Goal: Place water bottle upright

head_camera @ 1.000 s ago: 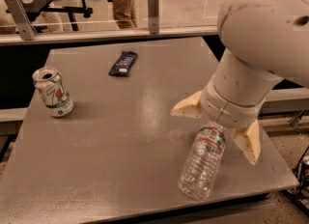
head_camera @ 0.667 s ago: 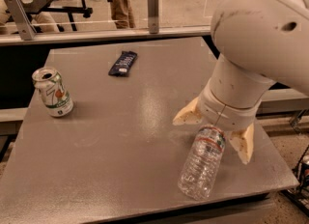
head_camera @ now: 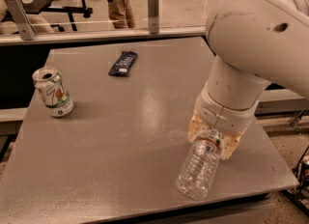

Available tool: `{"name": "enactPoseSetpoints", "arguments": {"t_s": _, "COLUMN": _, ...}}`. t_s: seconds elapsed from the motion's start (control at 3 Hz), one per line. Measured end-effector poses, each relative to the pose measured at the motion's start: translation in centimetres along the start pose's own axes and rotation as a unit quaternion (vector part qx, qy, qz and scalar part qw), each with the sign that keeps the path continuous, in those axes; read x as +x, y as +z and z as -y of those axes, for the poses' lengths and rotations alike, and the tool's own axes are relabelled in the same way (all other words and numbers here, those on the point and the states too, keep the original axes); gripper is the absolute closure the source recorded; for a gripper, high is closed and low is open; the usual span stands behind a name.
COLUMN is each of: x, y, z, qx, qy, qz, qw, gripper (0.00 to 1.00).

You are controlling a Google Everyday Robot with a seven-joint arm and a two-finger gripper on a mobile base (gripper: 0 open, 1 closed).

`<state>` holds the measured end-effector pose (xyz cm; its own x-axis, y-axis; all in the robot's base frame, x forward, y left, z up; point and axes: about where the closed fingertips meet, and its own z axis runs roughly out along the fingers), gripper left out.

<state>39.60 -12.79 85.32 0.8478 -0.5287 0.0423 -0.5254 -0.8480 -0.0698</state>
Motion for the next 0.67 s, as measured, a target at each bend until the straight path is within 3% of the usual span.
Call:
{"name": "enactPoseSetpoints", "arguments": {"t_s": 0.33, "x": 0.7, "y": -0.8, "z": 0.8, "qx": 0.014, "qy": -0.008, "qz": -0.022, "qw": 0.9996, "gripper": 0.84}}
{"name": "enactPoseSetpoints", "arguments": {"t_s": 0.67, "x": 2.6, "y": -3.5, "z": 3.0, "qx": 0.063, "qy": -0.021, "qz": -0.069, "qw": 0.9954, "gripper": 1.00}}
